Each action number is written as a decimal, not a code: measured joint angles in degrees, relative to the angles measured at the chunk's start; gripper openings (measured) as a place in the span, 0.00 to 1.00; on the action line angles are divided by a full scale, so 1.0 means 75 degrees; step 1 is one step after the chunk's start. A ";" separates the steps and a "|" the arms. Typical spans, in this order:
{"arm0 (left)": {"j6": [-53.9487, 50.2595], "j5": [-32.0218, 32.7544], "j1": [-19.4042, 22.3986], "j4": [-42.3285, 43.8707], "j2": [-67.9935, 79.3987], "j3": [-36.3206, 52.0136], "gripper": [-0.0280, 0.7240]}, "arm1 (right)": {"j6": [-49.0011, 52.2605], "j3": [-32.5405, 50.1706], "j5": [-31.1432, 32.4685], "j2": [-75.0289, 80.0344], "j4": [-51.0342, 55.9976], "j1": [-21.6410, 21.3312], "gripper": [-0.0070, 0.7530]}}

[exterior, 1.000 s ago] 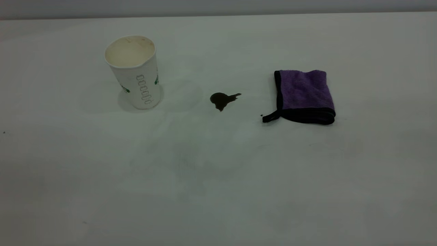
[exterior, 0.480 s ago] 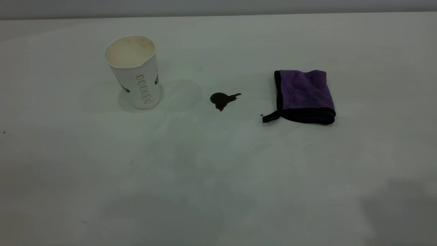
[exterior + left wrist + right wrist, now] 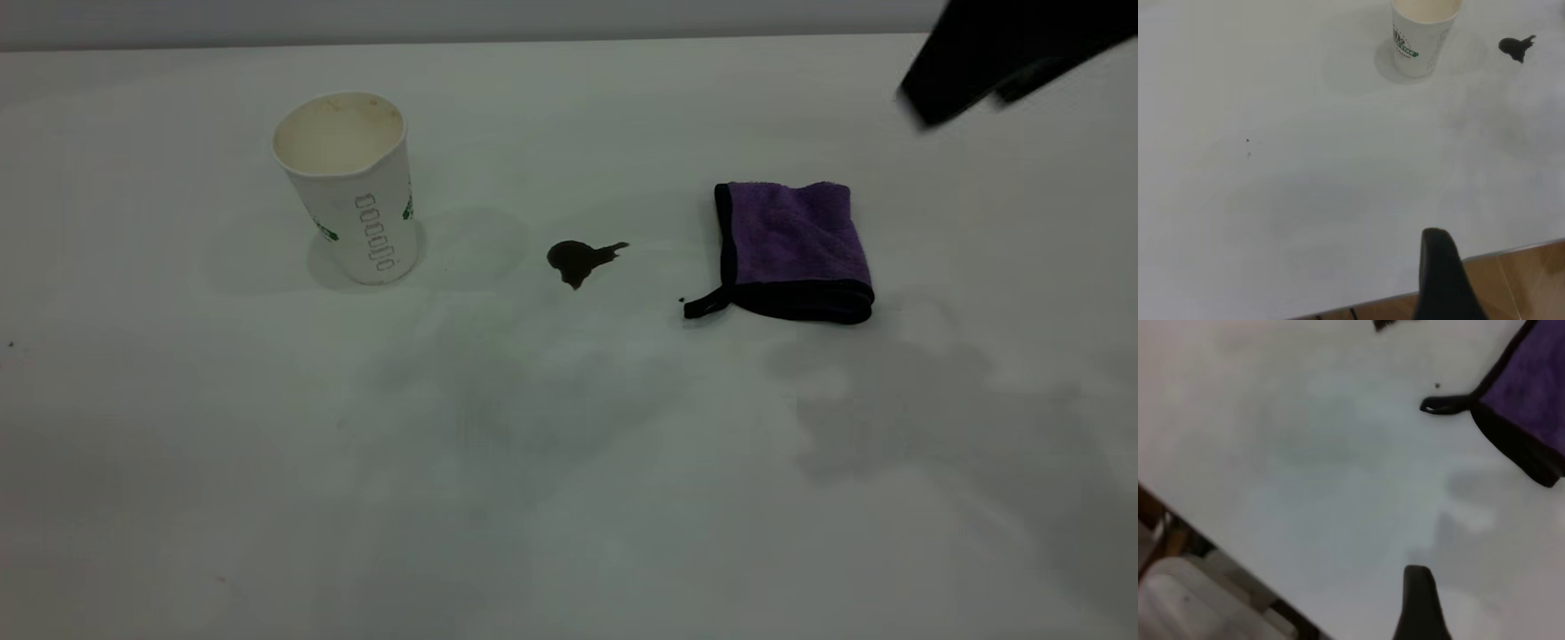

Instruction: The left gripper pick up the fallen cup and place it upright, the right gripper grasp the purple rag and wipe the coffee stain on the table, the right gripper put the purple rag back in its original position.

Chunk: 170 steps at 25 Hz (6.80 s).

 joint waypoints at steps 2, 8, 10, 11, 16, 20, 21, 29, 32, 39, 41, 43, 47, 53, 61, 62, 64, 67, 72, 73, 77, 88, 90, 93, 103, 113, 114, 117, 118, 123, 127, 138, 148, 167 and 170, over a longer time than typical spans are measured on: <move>0.0000 0.0000 0.0000 0.0000 0.0000 0.0000 0.70 | 0.0224 -0.0253 -0.0136 0.0779 -0.0293 0.0175 0.78; 0.0000 0.0000 0.0000 0.0000 0.0000 0.0000 0.70 | 0.2007 -0.1558 -0.0155 0.2927 -0.1500 0.0586 0.78; 0.0000 0.0000 0.0000 0.0000 0.0000 0.0000 0.70 | 0.2524 -0.2066 -0.0148 0.3471 -0.1953 0.0586 0.78; 0.0000 0.0000 0.0000 0.0000 0.0000 0.0000 0.70 | 0.2659 -0.2337 -0.0141 0.3737 -0.2172 0.0586 0.78; 0.0000 0.0000 0.0000 0.0000 0.0000 0.0000 0.70 | 0.2860 -0.3603 -0.0005 0.4801 -0.2493 0.0586 0.78; 0.0007 0.0000 0.0000 0.0000 0.0000 0.0000 0.70 | 0.2952 -0.4613 0.0014 0.5531 -0.2689 0.0586 0.78; 0.0007 0.0000 0.0000 0.0000 0.0000 0.0000 0.70 | 0.2972 -0.4852 0.0031 0.5716 -0.2784 0.0586 0.78; 0.0007 0.0000 0.0000 0.0000 0.0000 0.0000 0.70 | 0.3257 -0.5898 0.0371 0.6784 -0.3639 0.0545 0.74; 0.0007 0.0000 0.0000 0.0000 0.0000 0.0000 0.70 | 0.3316 -0.5942 0.0295 0.6976 -0.3715 0.0520 0.65; 0.0007 0.0000 0.0000 0.0000 0.0000 0.0000 0.70 | 0.3127 -0.5992 0.0113 0.7091 -0.3195 0.0571 0.08; 0.0007 0.0000 0.0000 0.0000 0.0000 0.0000 0.70 | 0.2774 -0.6030 -0.0084 0.7135 -0.2701 0.0656 0.07; 0.0007 0.0000 0.0000 0.0000 0.0000 0.0000 0.70 | 0.2353 -0.6162 -0.0281 0.7222 -0.2202 0.0804 0.07; 0.0007 0.0000 0.0000 0.0000 0.0000 0.0000 0.70 | 0.1806 -0.6742 -0.0424 0.7553 -0.1354 0.1190 0.07; 0.0007 0.0000 0.0000 0.0000 0.0000 0.0000 0.70 | 0.1679 -0.7843 -0.0213 0.8124 -0.1008 0.1746 0.07; 0.0007 0.0000 0.0000 0.0000 0.0000 0.0000 0.70 | 0.1646 -0.8175 0.0282 0.8277 -0.0960 0.2764 0.07; 0.0007 0.0000 0.0000 0.0000 0.0000 0.0000 0.70 | 0.1646 -0.8175 0.0453 0.8277 -0.0922 0.2925 0.07; 0.0007 0.0000 0.0000 0.0000 0.0000 0.0000 0.70 | 0.1646 -0.8175 0.0839 0.8284 -0.0849 0.3202 0.07; 0.0007 0.0000 0.0000 0.0000 0.0000 0.0000 0.70 | 0.1640 -0.8201 0.1451 0.8310 -0.0620 0.3585 0.07; 0.0007 0.0000 0.0000 0.0000 0.0000 0.0000 0.70 | 0.1622 -0.8215 0.2131 0.8351 -0.0487 0.4062 0.07; 0.0007 0.0000 0.0000 0.0000 0.0000 0.0000 0.70 | 0.1622 -0.8215 0.2146 0.8357 -0.0487 0.4081 0.07; 0.0007 0.0000 0.0000 0.0000 0.0000 0.0000 0.70 | 0.2008 -0.8215 0.2117 0.8357 -0.0591 0.3933 0.07; 0.0007 0.0000 0.0000 0.0000 0.0000 0.0000 0.70 | 0.3469 -0.8764 0.2024 0.8277 -0.2531 0.1748 0.08; 0.0007 0.0000 0.0000 0.0000 0.0000 0.0000 0.70 | 0.3510 -0.8812 0.2045 0.8277 -0.2718 0.1326 0.08; 0.0013 0.0000 0.0000 0.0000 0.0000 0.0000 0.70 | 0.3574 -0.8833 0.2303 0.8283 -0.2684 0.0769 0.08; 0.0013 0.0000 0.0000 -0.0002 0.0000 0.0000 0.70 | 0.3030 -0.8833 0.2355 0.8368 -0.1176 0.1113 0.08; 0.0013 0.0000 0.0000 -0.0002 0.0000 0.0000 0.70 | 0.2748 -0.8833 0.3093 0.8419 -0.0851 0.3143 0.09; 0.0013 0.0000 0.0000 -0.0002 0.0000 0.0000 0.70 | 0.2696 -0.8833 0.3255 0.8425 -0.0843 0.3308 0.09; 0.0013 0.0000 0.0000 -0.0002 0.0000 0.0000 0.70 | 0.2507 -0.8833 0.3684 0.8424 -0.0852 0.3763 0.09; 0.0013 0.0000 0.0000 -0.0002 0.0000 0.0000 0.70 | 0.2468 -0.8833 0.3786 0.8427 -0.0878 0.3861 0.09; 0.0006 0.0000 0.0000 -0.0002 0.0000 0.0000 0.70 | 0.2718 -0.8833 0.3794 0.8427 -0.1820 0.3660 0.10; 0.0006 0.0000 0.0000 -0.0002 0.0000 0.0000 0.70 | 0.3258 -0.8833 0.3813 0.8420 -0.2652 0.2879 0.10; 0.0006 0.0000 0.0000 -0.0002 0.0000 0.0000 0.70 | 0.3580 -0.8858 0.4074 0.8359 -0.3498 -0.0186 0.12; 0.0006 0.0000 0.0000 -0.0002 0.0000 0.0000 0.70 | 0.2825 -0.8851 0.4155 0.8328 -0.2475 -0.1005 0.39; 0.0010 0.0000 0.0000 -0.0002 0.0000 0.0000 0.70 | 0.2739 -0.7258 0.4843 0.2787 -0.1925 -0.1005 0.49; 0.0010 0.0000 0.0000 -0.0002 0.0000 0.0000 0.70 | 0.2875 -0.6225 0.4917 0.1379 -0.1984 -0.1005 0.49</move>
